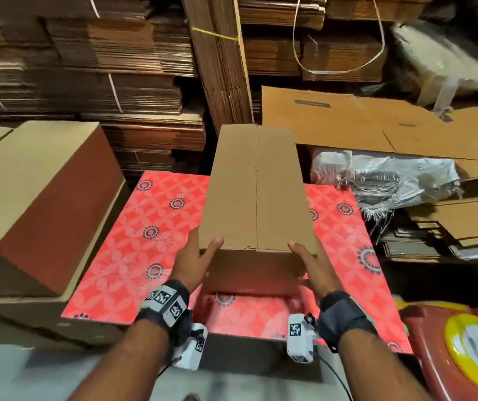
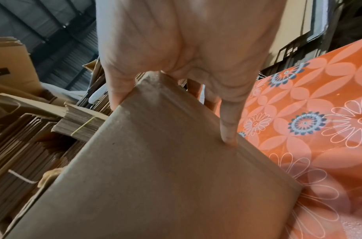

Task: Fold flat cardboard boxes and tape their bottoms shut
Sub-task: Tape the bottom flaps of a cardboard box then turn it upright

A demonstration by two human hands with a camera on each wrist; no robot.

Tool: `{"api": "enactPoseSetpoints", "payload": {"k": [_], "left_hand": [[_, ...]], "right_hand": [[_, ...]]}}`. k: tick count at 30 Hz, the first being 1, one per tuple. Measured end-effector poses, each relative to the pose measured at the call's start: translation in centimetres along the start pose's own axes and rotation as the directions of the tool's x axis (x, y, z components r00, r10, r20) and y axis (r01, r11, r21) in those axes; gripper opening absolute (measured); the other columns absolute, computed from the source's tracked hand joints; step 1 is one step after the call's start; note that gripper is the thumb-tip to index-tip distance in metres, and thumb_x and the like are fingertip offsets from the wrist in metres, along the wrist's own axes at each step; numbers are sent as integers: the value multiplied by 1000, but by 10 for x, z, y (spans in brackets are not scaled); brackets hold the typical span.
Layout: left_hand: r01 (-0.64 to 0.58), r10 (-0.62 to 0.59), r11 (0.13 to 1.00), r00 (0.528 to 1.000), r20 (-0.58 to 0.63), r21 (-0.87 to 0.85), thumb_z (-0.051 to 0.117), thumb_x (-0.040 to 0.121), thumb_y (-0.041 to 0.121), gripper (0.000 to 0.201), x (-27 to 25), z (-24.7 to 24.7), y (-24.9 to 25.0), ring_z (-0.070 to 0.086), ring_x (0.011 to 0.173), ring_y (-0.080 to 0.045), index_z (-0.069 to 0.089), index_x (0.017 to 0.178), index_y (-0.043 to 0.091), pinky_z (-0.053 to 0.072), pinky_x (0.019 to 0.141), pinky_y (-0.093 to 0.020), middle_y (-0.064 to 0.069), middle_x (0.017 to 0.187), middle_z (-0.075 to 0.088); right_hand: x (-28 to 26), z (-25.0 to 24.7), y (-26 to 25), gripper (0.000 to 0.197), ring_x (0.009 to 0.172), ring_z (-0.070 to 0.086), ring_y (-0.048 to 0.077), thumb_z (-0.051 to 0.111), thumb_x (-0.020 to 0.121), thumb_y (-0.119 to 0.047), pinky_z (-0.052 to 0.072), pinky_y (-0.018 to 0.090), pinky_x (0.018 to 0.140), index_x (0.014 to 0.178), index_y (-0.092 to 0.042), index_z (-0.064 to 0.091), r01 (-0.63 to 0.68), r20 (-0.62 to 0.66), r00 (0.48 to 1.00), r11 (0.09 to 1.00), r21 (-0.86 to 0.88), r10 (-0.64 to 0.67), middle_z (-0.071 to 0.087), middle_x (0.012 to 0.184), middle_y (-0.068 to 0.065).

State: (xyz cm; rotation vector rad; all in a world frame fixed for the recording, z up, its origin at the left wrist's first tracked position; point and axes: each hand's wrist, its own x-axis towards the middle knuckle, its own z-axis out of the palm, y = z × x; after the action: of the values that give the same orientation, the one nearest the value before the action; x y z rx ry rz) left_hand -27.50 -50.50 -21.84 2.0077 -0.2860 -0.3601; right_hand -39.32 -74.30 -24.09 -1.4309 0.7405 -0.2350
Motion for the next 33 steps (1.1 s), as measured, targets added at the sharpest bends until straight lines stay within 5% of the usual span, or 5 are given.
{"api": "enactPoseSetpoints", "payload": {"k": [15,19,24,28,33], "left_hand": [[192,-176,915,981,76,-356,67,95,43,40,8,6,8,59,107,-19,49,129,30,59,87,-52,7,120,60],[302,-271,901,952,140,-311,56,93,44,25,19,-5,-3,58,101,-25,56,110,26,60,79,-45,-4,108,57],[284,-278,958,952,127,-32,43,106,26,17,31,-3,-44,63,103,-25,59,111,24,55,90,-45,-4,115,65],[247,-207,944,959,192,-218,40,106,15,33,15,-20,-38,67,95,-9,68,105,31,53,87,-37,16,105,76],[236,-183,918,965,187,-319,53,88,-12,37,20,-27,-69,68,97,-25,60,120,6,55,70,-23,-15,108,72]], "right_hand": [[-14,-8,-15,62,112,64,10,80,70,-65,50,39,101,126,-43,64,200,-169,961,971,-130,-221,72,117,-8],[-43,17,-35,107,135,43,9,70,66,-81,38,43,112,157,-44,26,376,-107,844,723,-580,-525,42,145,-6],[-44,70,-22,84,143,44,25,53,88,-68,42,53,99,159,-32,28,387,175,724,183,-904,-667,39,160,2],[-39,112,-21,79,141,46,27,62,87,-61,43,50,98,156,-31,37,381,264,725,50,-923,-636,44,158,4],[-34,168,-10,97,141,44,33,80,69,-44,41,55,99,154,-31,36,442,410,802,-30,-896,-435,43,156,5]]}}
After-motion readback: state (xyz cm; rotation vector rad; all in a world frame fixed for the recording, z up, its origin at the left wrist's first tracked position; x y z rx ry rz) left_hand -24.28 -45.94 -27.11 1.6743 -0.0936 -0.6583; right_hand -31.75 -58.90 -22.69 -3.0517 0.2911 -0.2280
